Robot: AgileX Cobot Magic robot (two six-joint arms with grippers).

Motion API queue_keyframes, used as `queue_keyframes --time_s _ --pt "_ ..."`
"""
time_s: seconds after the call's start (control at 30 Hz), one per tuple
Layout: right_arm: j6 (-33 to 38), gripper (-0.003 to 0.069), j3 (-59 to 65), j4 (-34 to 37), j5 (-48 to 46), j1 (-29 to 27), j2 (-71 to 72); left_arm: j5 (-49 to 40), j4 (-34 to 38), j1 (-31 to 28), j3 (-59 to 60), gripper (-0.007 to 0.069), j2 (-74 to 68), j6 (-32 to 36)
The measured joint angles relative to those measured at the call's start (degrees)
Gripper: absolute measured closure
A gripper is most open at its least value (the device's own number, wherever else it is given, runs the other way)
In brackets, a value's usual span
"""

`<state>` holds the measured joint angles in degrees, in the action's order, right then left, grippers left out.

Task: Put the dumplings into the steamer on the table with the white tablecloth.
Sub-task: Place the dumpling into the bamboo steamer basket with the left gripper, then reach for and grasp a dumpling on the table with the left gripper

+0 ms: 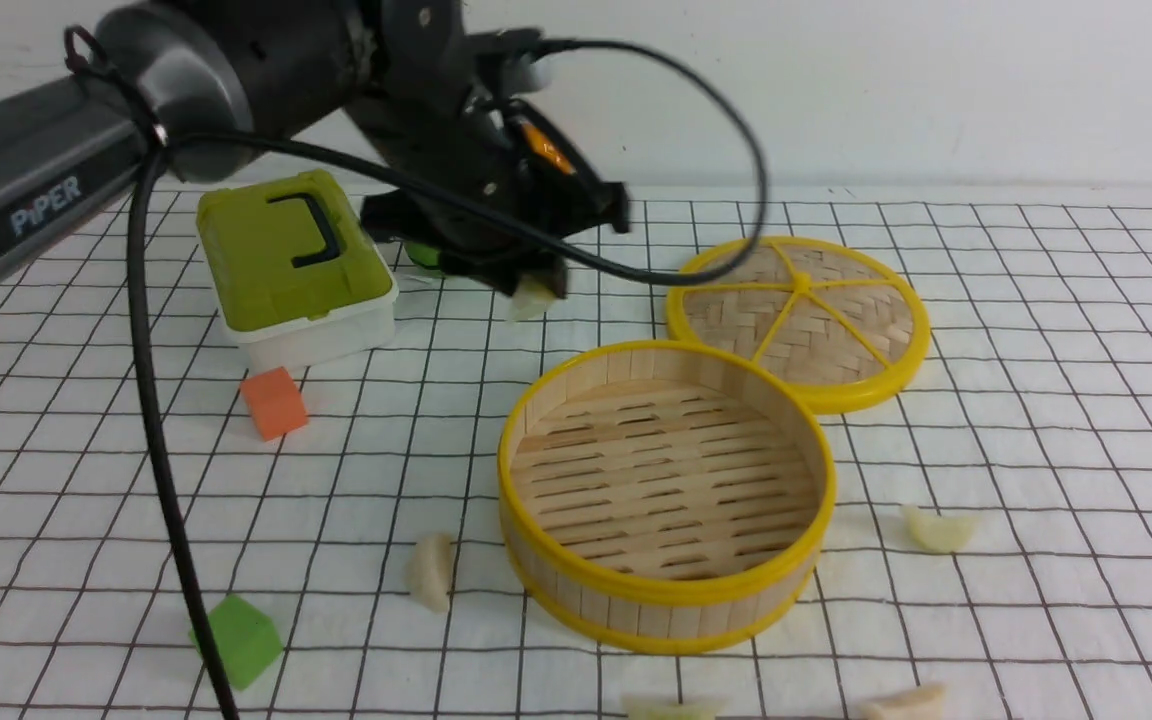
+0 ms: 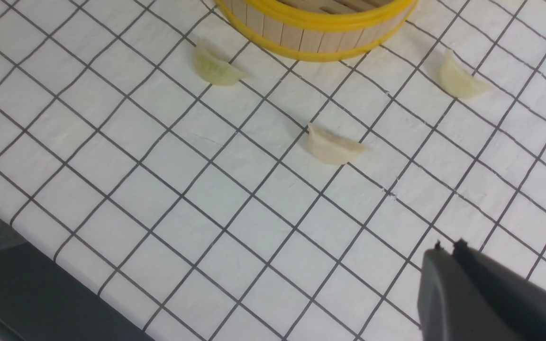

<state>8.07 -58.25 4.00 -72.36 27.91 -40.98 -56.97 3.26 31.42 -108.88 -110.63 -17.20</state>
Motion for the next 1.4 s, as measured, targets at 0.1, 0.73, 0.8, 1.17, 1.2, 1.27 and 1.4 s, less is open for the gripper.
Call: queue_keyframes --time_s 0.1,0.73,0.8,1.17,1.2,1.27,1.4 --pt "0.00 0.0639 0.00 0.00 0.00 0.00 0.00 -0.32 1.12 4.41 -0.07 0.0424 -0.75 0.89" --pt "0.00 0.0622 7.83 2.03 0.60 0.00 0.00 14.13 -2.62 7.85 0.13 0.0411 -18.82 -6.22" --pt "0.00 0.0621 7.91 2.03 0.67 0.00 0.00 14.12 -2.66 7.85 0.14 0.0380 -18.92 -6.21" --pt "0.00 0.0617 7.91 2.21 6.29 0.00 0.00 3.42 -5.00 7.85 -3.43 0.0172 -17.17 -6.11" --pt "0.00 0.0617 7.95 2.21 6.70 0.00 0.00 2.34 -5.63 7.85 -4.21 0.0169 -16.49 -5.97" --pt "0.00 0.0617 7.95 2.21 7.63 0.00 0.00 -1.21 -7.61 7.85 -5.97 0.0167 -12.37 -4.88" --pt "0.00 0.0615 7.95 2.21 9.04 0.00 0.00 -5.70 -13.05 7.85 -6.16 0.0167 -3.25 -3.64"
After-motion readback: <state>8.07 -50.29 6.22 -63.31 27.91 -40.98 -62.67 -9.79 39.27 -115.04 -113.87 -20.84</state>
